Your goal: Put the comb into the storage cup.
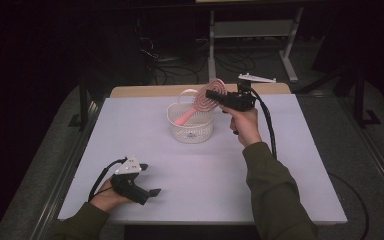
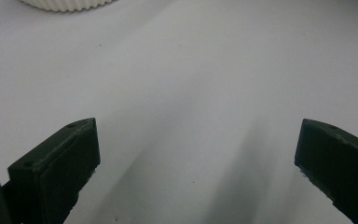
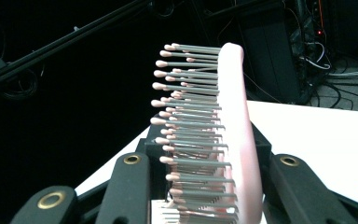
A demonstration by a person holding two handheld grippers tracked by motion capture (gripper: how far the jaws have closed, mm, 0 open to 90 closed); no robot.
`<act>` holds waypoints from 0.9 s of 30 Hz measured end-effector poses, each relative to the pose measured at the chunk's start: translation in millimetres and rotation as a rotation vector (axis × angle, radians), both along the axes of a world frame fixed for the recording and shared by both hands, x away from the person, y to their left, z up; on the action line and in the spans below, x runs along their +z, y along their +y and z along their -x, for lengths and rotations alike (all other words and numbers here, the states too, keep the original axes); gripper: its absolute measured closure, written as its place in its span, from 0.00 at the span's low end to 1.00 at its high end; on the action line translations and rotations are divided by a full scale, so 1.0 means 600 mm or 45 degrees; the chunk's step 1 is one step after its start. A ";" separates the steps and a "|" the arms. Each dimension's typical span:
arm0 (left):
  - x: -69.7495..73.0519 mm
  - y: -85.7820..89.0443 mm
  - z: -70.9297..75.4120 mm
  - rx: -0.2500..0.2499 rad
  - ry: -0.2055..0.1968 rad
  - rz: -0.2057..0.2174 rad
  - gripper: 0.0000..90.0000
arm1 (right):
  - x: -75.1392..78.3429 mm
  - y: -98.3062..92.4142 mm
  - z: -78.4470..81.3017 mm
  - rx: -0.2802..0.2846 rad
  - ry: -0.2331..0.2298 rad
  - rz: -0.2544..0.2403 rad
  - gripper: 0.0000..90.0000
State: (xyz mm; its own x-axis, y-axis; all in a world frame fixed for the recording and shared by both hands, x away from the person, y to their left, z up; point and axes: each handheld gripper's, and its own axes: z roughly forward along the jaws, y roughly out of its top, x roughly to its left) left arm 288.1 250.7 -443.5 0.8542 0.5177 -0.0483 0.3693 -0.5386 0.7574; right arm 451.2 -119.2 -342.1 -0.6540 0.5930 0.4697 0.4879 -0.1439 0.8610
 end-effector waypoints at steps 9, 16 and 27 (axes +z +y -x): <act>0.000 0.000 0.000 -0.002 0.001 0.000 0.00 | -0.022 0.009 -0.006 -0.018 0.028 0.002 0.70; 0.000 -0.001 0.000 -0.003 0.003 0.000 0.00 | -0.037 0.013 -0.010 -0.031 0.047 0.001 0.70; -0.001 -0.001 0.000 -0.003 0.006 0.002 0.00 | -0.052 0.025 -0.014 -0.030 0.062 0.023 0.70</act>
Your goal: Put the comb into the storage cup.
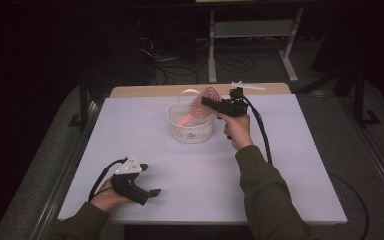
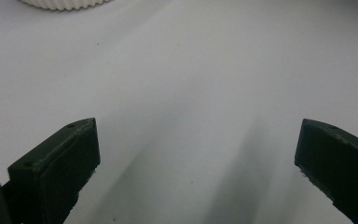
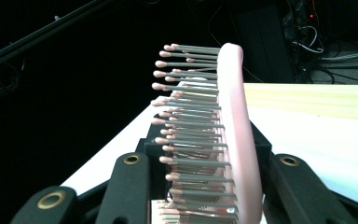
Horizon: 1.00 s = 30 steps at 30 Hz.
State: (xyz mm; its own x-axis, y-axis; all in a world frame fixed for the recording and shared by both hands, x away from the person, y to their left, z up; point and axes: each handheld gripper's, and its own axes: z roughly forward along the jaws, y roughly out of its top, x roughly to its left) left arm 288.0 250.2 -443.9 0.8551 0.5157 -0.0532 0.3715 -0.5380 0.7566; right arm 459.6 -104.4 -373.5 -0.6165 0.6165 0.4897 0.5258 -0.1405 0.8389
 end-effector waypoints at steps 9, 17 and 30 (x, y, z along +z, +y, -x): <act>0.000 0.000 0.000 -0.001 0.000 -0.001 0.00 | -0.008 0.004 -0.003 -0.006 0.020 0.020 0.70; -0.001 -0.001 0.000 -0.002 0.001 -0.001 0.00 | -0.011 0.002 -0.006 -0.008 0.031 0.021 0.70; -0.001 -0.001 0.000 -0.012 0.007 -0.008 0.00 | -0.018 -0.006 -0.009 -0.040 0.046 0.048 0.67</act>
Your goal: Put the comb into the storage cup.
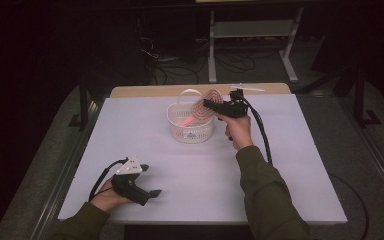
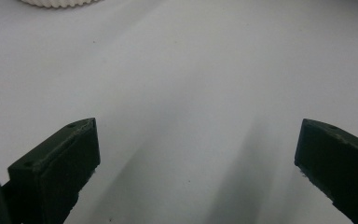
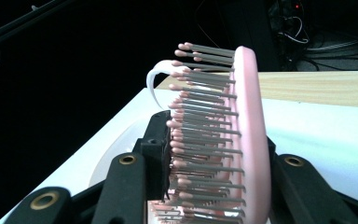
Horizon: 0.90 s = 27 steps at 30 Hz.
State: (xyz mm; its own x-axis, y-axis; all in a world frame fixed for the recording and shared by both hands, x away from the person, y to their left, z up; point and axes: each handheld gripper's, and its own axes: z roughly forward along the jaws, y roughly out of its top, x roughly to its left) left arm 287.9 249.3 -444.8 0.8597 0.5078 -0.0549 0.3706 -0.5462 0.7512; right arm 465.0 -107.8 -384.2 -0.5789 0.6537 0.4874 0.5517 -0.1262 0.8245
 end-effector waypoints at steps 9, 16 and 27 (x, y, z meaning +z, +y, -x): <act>0.000 0.000 0.000 -0.002 0.001 0.001 0.00 | 0.000 0.001 0.001 -0.009 -0.012 0.031 0.63; 0.000 0.000 0.000 -0.003 0.002 -0.001 0.00 | 0.005 -0.008 0.002 -0.051 -0.034 0.064 0.53; -0.001 -0.001 0.000 -0.002 0.002 -0.002 0.00 | 0.014 -0.021 0.009 -0.066 -0.055 0.153 0.43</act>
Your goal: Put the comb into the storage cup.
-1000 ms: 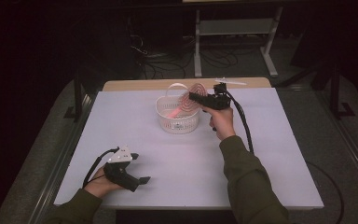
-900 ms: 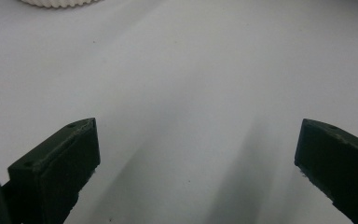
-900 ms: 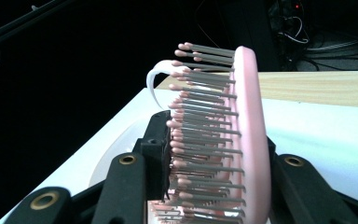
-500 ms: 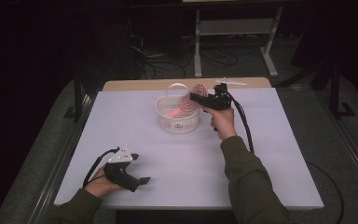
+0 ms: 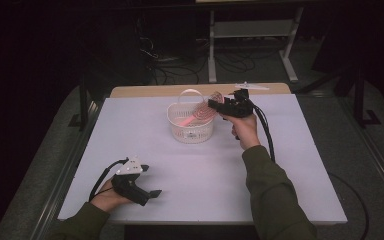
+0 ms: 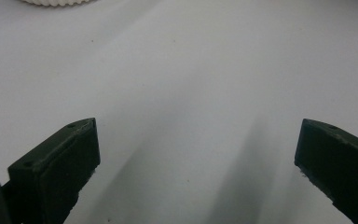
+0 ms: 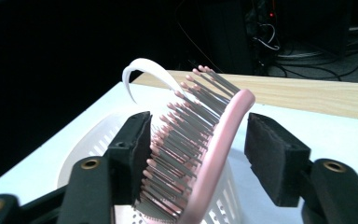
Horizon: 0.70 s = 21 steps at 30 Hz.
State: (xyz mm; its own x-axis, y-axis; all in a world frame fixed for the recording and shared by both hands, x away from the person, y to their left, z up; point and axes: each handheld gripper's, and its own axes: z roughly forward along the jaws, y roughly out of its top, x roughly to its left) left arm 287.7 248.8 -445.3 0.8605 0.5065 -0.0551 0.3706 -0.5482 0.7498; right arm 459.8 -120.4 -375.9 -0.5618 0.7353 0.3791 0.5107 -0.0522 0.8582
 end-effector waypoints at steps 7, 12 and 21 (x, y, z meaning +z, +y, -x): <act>-0.001 0.001 -0.002 0.009 0.007 0.006 0.00 | 0.007 -0.012 0.004 0.013 -0.008 0.041 0.30; 0.000 0.000 -0.003 0.020 0.006 0.013 0.00 | 0.015 -0.019 0.012 0.041 -0.027 0.111 0.20; 0.000 0.003 -0.002 0.035 0.000 0.015 0.00 | 0.016 -0.026 0.031 0.091 -0.035 0.203 0.03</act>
State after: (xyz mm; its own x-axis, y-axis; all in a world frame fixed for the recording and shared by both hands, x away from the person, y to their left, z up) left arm 289.0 250.6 -445.0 0.8465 0.5290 -0.0609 0.3851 -0.5291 0.7561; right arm 441.2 -135.8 -366.1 -0.6232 0.7430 0.2442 0.4841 0.1213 0.8666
